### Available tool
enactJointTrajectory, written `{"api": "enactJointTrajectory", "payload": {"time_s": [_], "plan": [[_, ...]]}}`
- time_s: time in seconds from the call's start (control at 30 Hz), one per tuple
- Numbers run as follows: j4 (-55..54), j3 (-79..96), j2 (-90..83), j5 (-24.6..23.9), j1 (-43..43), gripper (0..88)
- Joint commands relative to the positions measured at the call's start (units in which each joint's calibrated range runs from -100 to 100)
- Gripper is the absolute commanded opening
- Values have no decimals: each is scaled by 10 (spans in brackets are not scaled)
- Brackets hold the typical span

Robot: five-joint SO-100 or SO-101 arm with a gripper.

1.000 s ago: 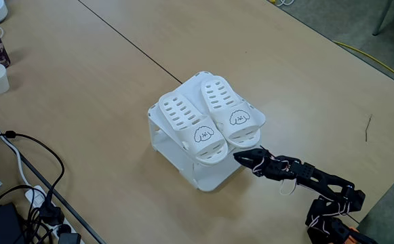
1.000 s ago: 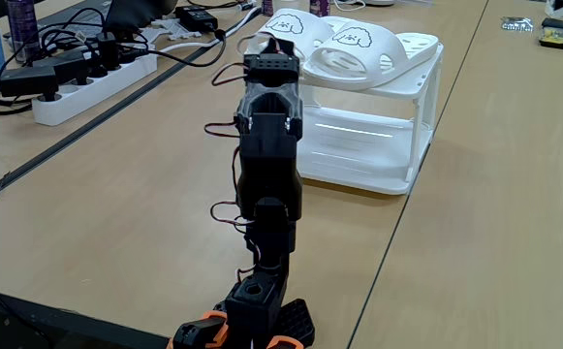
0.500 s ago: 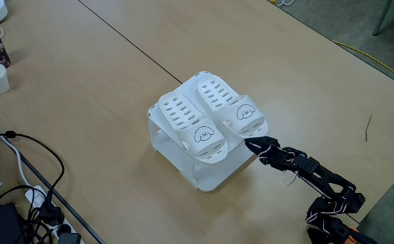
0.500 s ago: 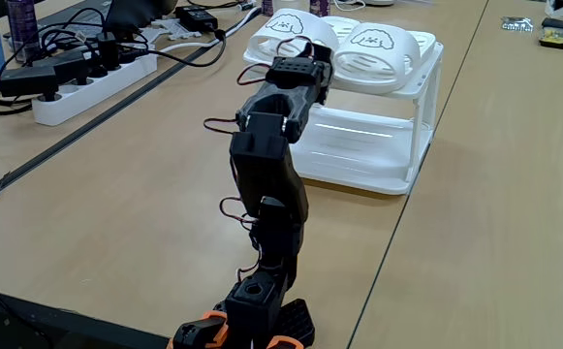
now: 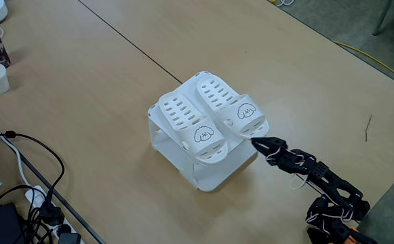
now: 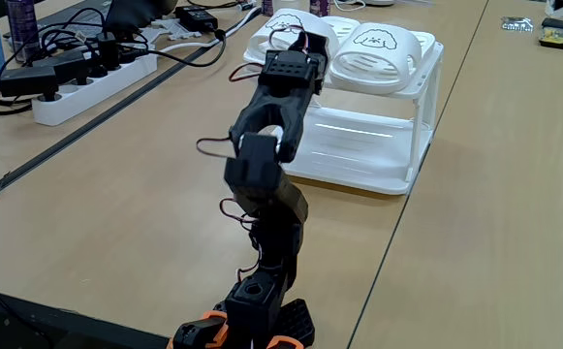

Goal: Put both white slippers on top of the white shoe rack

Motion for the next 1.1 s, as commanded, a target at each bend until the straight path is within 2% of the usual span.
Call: {"api": "enactJointTrajectory", "payload": {"time_s": [0.0, 0.47, 1.07], "plan": [[53, -7, -50, 4, 36, 7], [65, 71, -43, 4, 85, 7], [63, -138, 125, 4, 90, 7]]}}
